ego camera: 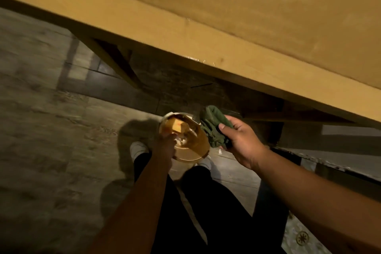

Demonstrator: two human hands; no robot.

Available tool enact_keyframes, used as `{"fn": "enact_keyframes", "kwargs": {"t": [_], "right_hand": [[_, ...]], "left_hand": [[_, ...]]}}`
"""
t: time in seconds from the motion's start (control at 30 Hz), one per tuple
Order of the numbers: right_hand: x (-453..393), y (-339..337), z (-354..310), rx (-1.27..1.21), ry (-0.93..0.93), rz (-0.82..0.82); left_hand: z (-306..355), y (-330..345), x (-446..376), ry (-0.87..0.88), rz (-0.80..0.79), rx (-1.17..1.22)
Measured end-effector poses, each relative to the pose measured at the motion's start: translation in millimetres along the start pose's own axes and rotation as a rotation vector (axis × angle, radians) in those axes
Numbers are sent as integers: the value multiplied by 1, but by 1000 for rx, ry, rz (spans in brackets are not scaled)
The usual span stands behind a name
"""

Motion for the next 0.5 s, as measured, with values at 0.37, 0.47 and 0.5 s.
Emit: {"fn": "enact_keyframes", "kwargs": {"t": [0.37, 0.47, 0.5], "right_hand": [[115, 34, -122, 554, -67, -108], [150, 54, -144, 420, -47, -241], [160, 60, -157, 430, -87, -283]], "left_hand": [[85, -19, 230, 536, 86, -301], [80, -19, 274, 565, 21, -441], [79, -17, 289, 581, -15, -489]]}}
Point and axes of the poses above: each hand's wrist, its own x-axis away from the middle knuckle, its own y-axis out of the palm, z = x × y, the point moved 10 cm from there along -x, towards the middle knuckle, and after that the axes turned 15 degrees about -y, right-handed, at the moved point
